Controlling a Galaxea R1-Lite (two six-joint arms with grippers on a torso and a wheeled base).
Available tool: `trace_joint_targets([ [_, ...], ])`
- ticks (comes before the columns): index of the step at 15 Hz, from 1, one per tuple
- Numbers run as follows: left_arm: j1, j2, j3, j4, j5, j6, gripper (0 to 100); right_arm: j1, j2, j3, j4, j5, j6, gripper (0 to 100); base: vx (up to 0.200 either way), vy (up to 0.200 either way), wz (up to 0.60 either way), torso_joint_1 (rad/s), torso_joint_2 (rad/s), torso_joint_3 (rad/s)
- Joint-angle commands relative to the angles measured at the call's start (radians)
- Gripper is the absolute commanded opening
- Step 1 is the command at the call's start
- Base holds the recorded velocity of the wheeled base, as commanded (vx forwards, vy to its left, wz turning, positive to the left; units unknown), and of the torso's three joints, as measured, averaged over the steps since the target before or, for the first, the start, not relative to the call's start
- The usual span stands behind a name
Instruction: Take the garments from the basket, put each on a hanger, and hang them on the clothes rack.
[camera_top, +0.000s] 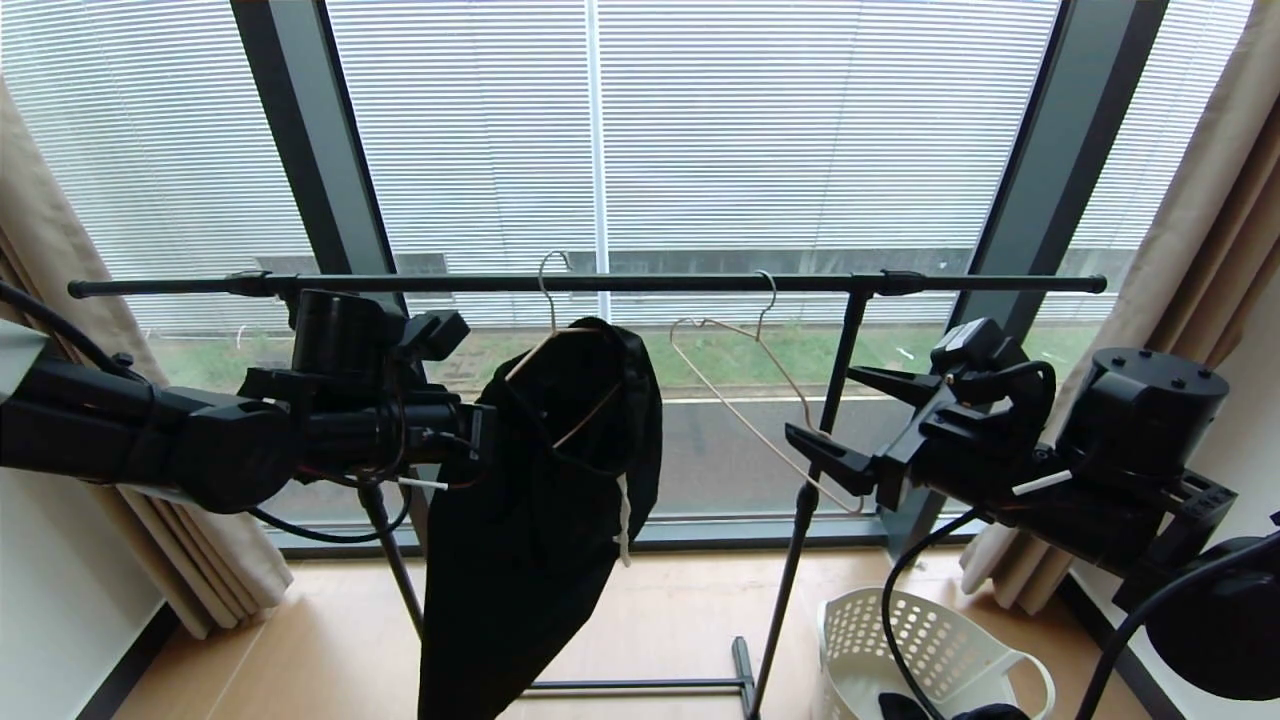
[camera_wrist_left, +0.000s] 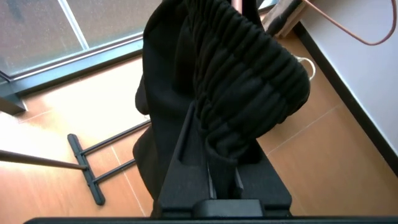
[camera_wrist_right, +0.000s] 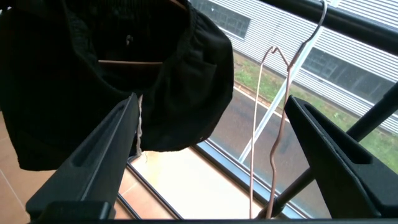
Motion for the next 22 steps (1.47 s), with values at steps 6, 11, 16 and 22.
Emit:
trace_joint_targets([
  [6,0.003,0.082,-0.081,-0.001,0.001,-0.017,0,0.000,0.013,0.000,-0.002,0.001,-0.002,100,0.000,0.000,0.00,0.000,0.00,0.000],
  [11,0.006,0.120,-0.103,-0.001,0.001,-0.021,0,0.000,0.016,0.002,-0.002,0.001,-0.002,100,0.000,0.000,0.00,0.000,0.00,0.000],
  [16,0.006,0.151,-0.112,-0.031,0.001,-0.021,0,0.000,0.030,0.002,-0.003,0.001,-0.003,100,0.000,0.000,0.00,0.000,0.00,0.000],
  [22,0.009,0.169,-0.138,-0.080,0.001,-0.031,0,0.003,0.047,-0.003,-0.005,0.001,-0.003,100,0.000,0.000,0.00,0.000,0.00,0.000],
])
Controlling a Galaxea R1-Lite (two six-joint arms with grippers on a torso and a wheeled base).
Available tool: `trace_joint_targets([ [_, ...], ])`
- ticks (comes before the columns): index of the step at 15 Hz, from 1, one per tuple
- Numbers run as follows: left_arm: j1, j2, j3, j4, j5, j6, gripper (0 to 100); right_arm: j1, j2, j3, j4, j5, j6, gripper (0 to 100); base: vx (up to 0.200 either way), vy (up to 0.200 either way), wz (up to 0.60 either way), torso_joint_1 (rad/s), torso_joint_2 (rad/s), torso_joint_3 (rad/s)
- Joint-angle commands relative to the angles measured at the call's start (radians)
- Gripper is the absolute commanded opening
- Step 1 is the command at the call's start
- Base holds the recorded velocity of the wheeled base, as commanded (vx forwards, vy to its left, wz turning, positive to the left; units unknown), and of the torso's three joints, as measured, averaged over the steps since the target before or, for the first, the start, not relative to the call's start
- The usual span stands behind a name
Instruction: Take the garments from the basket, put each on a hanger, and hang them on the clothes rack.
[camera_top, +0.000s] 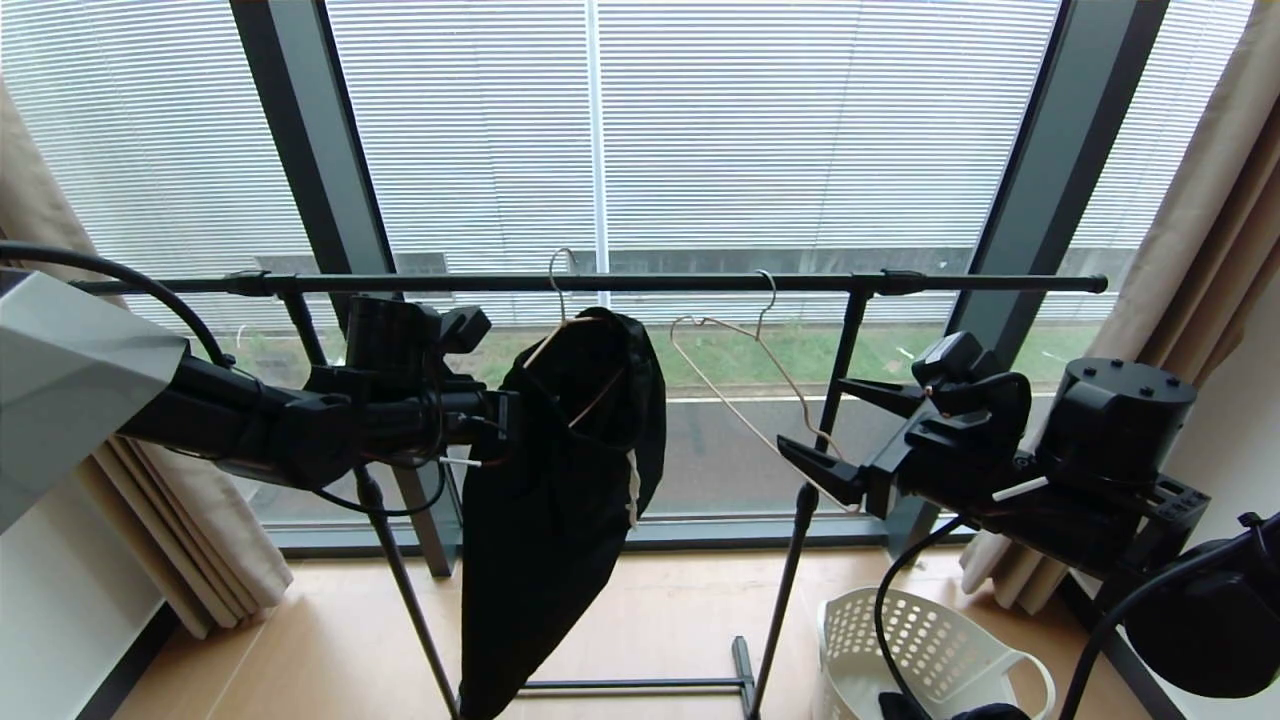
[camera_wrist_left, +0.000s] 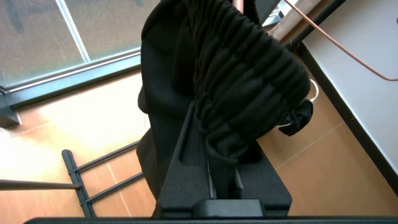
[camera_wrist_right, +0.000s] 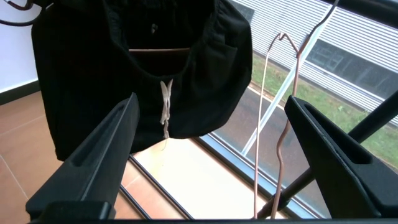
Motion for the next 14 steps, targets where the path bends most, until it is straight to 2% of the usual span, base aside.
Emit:
trace_joint_targets([
  [1,0.000,0.017,-0.012,-0.001,0.000,-0.002,0,0.000,0.006,-0.001,0.000,0.001,0.000,100,0.000,0.000,0.00,0.000,0.00,0.000],
  [5,0.000,0.070,-0.058,-0.001,0.000,-0.003,0,0.000,0.009,-0.002,0.000,0.001,0.000,100,0.000,0.000,0.00,0.000,0.00,0.000],
  [14,-0.003,0.092,-0.063,-0.001,0.000,-0.003,0,0.000,0.012,-0.004,0.000,0.001,0.000,100,0.000,0.000,0.00,0.000,0.00,0.000],
])
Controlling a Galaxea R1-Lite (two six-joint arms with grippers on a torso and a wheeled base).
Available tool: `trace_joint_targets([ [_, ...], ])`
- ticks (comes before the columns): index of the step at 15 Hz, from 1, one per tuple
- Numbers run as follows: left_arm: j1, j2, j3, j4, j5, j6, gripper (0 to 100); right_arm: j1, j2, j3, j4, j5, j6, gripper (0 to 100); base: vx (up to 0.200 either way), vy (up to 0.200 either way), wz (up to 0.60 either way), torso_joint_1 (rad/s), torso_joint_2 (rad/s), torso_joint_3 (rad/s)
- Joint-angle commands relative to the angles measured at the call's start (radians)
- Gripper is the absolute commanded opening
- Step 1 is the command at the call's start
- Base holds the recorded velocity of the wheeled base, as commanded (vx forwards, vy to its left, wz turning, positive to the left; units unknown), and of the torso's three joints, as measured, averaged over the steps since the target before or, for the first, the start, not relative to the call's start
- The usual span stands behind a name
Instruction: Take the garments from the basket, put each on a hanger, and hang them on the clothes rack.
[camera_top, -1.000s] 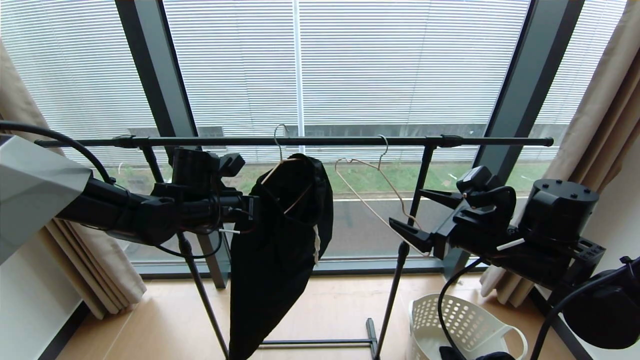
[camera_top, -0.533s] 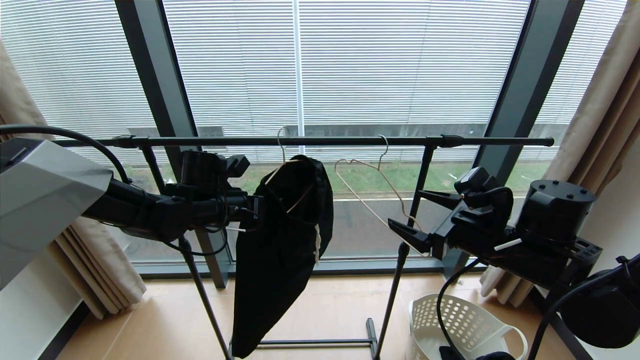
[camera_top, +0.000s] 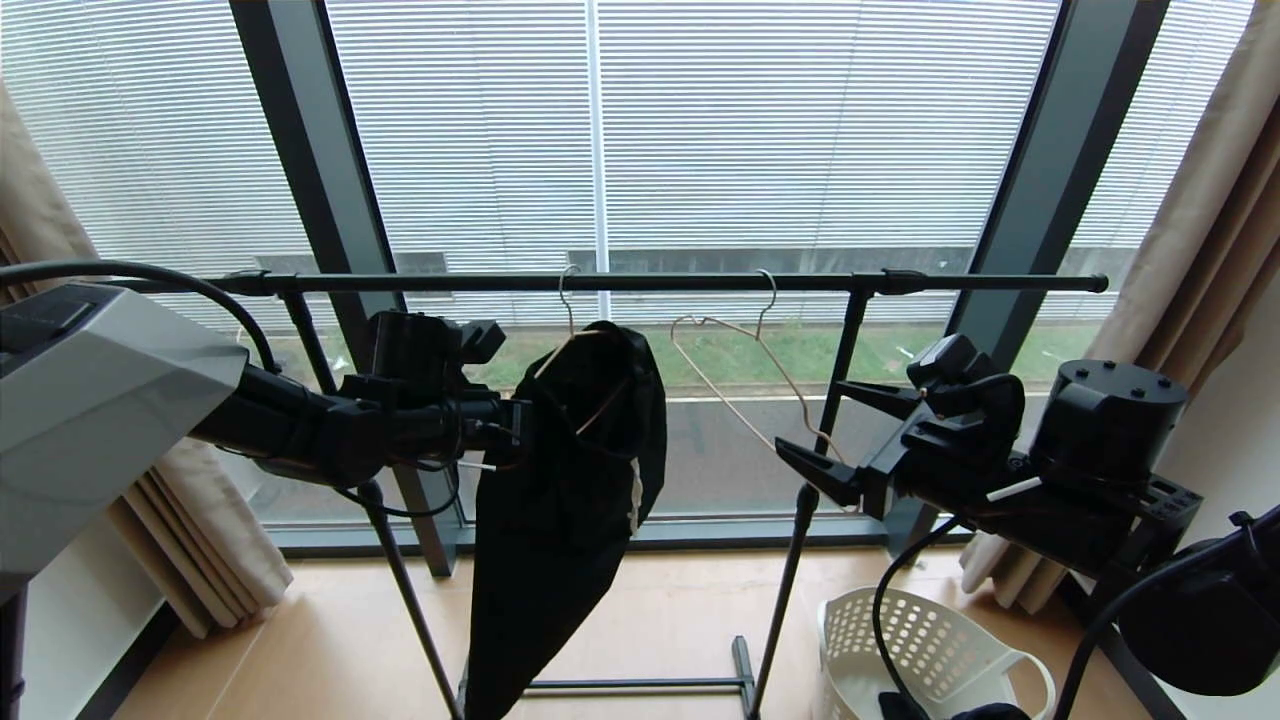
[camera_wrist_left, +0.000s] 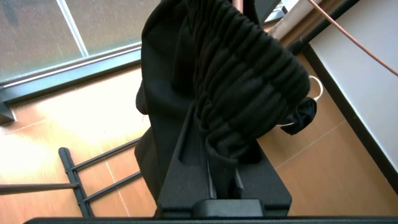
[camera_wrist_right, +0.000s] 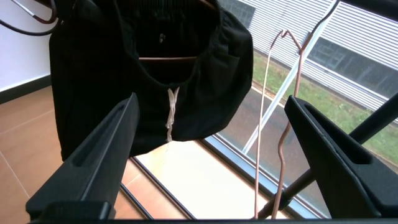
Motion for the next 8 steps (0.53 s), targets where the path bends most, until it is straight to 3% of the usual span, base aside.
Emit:
trace_joint_targets([
  [1,-0.001,0.001,0.002,-0.001,0.000,0.000,0,0.000,0.002,0.000,0.000,0.001,0.000,100,0.000,0.000,0.00,0.000,0.00,0.000],
  [3,-0.001,0.001,0.003,-0.001,0.000,0.000,0,0.000,0.002,0.000,0.000,0.001,0.000,100,0.000,0.000,0.00,0.000,0.00,0.000],
  [4,-0.001,-0.001,0.003,-0.001,0.000,0.001,100,0.000,0.002,0.000,0.000,0.001,0.000,100,0.000,0.000,0.00,0.000,0.00,0.000],
  [8,-0.001,-0.004,0.006,0.001,0.003,0.000,100,0.000,0.012,0.000,0.000,-0.001,-0.002,100,0.000,0.000,0.00,0.000,0.00,0.000],
])
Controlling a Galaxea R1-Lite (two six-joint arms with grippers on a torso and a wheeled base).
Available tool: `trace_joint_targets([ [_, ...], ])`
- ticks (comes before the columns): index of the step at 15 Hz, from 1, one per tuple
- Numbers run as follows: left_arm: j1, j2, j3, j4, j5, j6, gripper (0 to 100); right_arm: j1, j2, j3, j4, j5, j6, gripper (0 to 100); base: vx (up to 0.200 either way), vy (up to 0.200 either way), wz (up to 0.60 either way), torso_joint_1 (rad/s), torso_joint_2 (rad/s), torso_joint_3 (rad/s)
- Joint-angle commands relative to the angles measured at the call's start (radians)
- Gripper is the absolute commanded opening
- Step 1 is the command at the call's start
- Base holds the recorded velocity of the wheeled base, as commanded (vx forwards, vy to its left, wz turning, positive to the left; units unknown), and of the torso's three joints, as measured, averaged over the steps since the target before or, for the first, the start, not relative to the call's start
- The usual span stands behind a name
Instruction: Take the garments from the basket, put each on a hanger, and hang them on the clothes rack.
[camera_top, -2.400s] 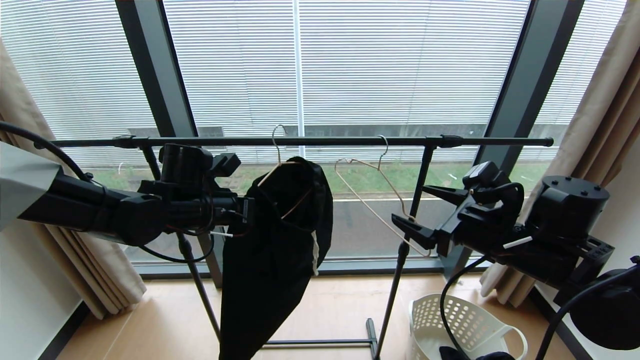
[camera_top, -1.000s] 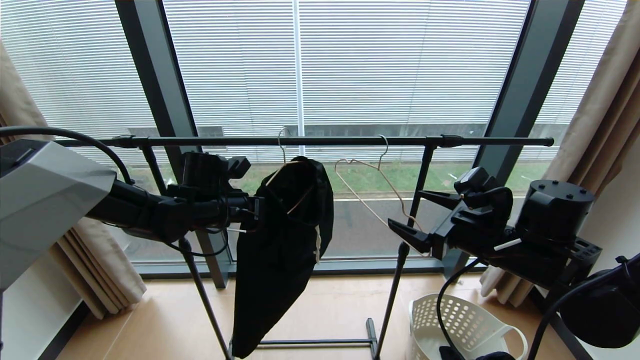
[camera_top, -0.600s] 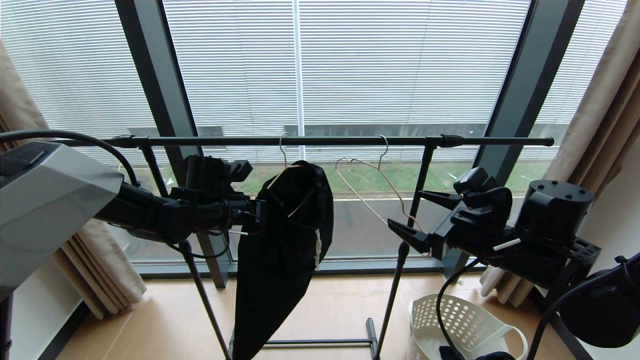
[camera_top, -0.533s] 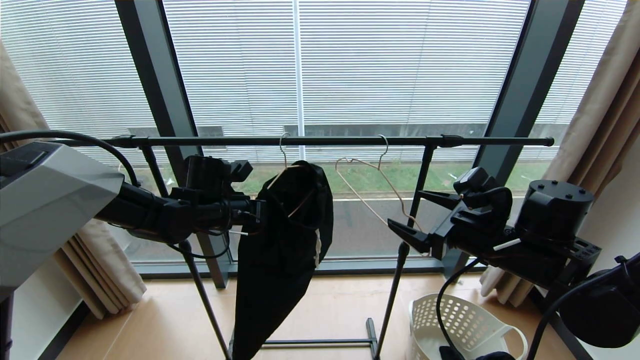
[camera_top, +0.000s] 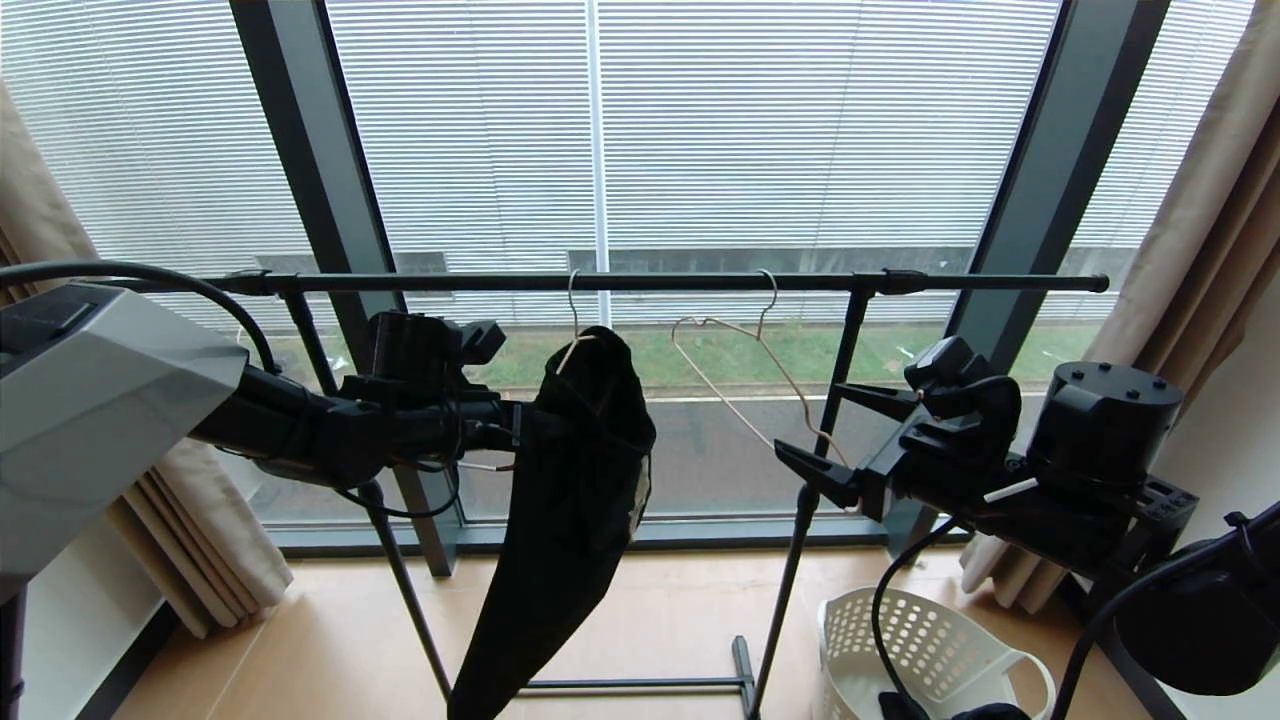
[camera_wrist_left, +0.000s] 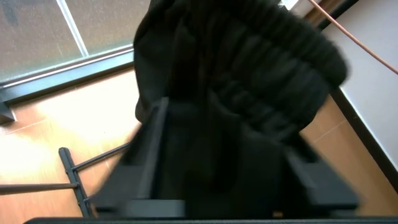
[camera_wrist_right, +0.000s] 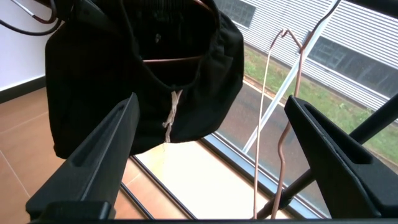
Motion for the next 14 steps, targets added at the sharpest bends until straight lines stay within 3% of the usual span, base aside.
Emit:
trace_joint_targets([
  [1,0.000,-0.004,0.004,0.004,0.008,-0.001,100,0.001,0.006,0.000,0.000,-0.001,-0.003,100,0.000,0.000,0.00,0.000,0.00,0.000],
  [6,-0.008,-0.048,0.050,0.012,0.009,0.004,100,0.002,0.006,0.000,-0.002,-0.001,-0.003,100,0.000,0.000,0.00,0.000,0.00,0.000],
  [10,-0.022,-0.088,0.050,0.101,0.009,0.005,100,0.002,0.003,0.000,-0.003,-0.001,-0.003,100,0.000,0.000,0.00,0.000,0.00,0.000],
  [11,-0.028,-0.140,0.070,0.150,0.009,0.012,100,0.001,0.000,0.000,-0.003,0.001,-0.003,100,0.000,0.000,0.00,0.000,0.00,0.000],
  [14,-0.031,-0.286,0.199,0.159,0.009,0.015,100,0.002,-0.014,0.006,-0.005,0.001,-0.005,100,0.000,0.000,0.00,0.000,0.00,0.000],
])
